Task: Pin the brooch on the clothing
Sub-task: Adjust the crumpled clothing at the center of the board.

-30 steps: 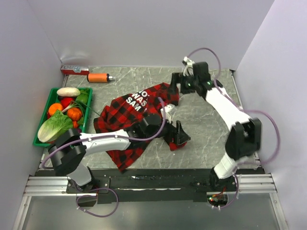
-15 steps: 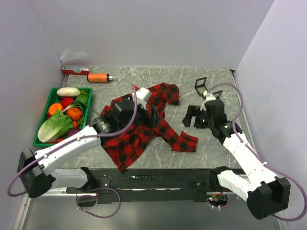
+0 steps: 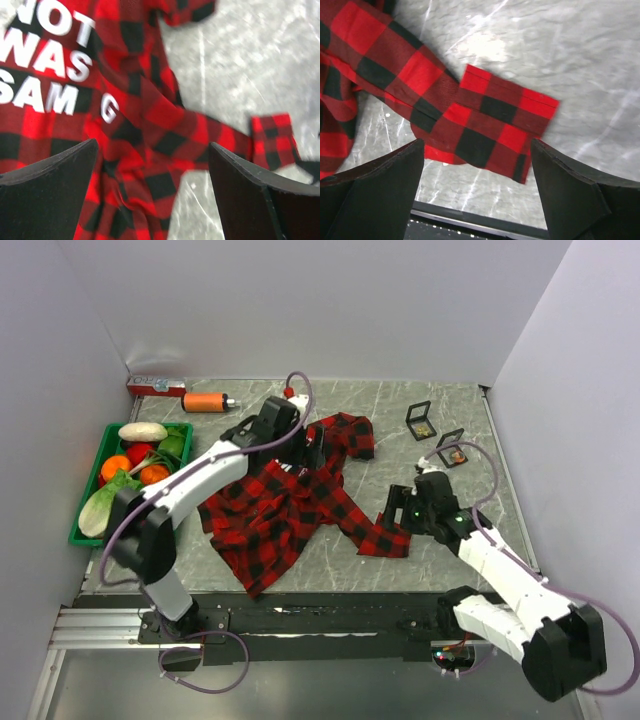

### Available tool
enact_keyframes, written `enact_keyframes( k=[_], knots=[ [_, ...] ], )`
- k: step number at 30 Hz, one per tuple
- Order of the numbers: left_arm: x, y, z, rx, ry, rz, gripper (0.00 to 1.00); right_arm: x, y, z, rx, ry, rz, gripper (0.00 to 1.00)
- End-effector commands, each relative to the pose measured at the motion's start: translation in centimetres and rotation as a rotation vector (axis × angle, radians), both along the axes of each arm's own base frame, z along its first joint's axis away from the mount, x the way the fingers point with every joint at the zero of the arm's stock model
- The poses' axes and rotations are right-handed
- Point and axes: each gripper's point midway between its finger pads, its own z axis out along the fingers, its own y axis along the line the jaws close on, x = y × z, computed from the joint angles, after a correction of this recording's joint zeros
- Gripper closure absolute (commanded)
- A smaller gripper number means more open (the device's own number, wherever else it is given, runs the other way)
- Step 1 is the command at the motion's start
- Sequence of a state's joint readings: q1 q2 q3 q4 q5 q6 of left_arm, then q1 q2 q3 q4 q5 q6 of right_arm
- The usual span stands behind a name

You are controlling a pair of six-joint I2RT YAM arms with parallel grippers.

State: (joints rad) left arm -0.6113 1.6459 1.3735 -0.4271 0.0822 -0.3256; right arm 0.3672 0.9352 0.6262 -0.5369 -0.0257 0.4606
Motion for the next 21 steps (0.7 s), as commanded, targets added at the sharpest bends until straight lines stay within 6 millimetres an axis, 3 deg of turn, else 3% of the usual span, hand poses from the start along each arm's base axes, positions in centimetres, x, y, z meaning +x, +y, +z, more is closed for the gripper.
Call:
enact_keyframes(
  k=[1, 6, 12, 13, 15, 16, 20, 21],
  knots=[
    [2.3, 0.2, -1.6, 0.037, 0.048, 0.007, 0.04, 2.0, 1.8, 0.6, -0.037, -0.054, -0.014, 0.09],
    [3.6, -1.1, -4.2, 0.043, 0.111, -0.012, 0.01, 2.9, 3.4, -1.4, -0.091, 0.015, 0.003, 0.12],
    [4.8, -1.5, -6.2, 0.046, 0.133, -0.003, 0.19, 3.9, 4.5, -3.6, -0.105, 0.066, 0.007, 0.18],
    [4.6, -2.0, -6.2, 0.017, 0.145, -0.028, 0.32, 4.0, 4.5, -3.9, -0.110, 0.073, 0.009, 0.22],
    [4.5, -2.1, -6.5, -0.025, 0.155, -0.038, 0.46, 4.0, 4.6, -4.7, -0.120, 0.098, 0.011, 0.28],
    [4.3, -2.3, -6.7, -0.040, 0.167, -0.048, 0.61, 3.9, 4.7, -5.0, -0.123, 0.109, 0.011, 0.33],
    [4.6, -1.6, -6.2, -0.066, 0.173, -0.025, 0.76, 3.8, 5.1, -6.0, -0.115, 0.133, 0.021, 0.45],
    [4.6, -1.4, -6.0, -0.073, 0.169, -0.020, 0.86, 3.8, 5.2, -6.1, -0.108, 0.136, 0.023, 0.48]
  ],
)
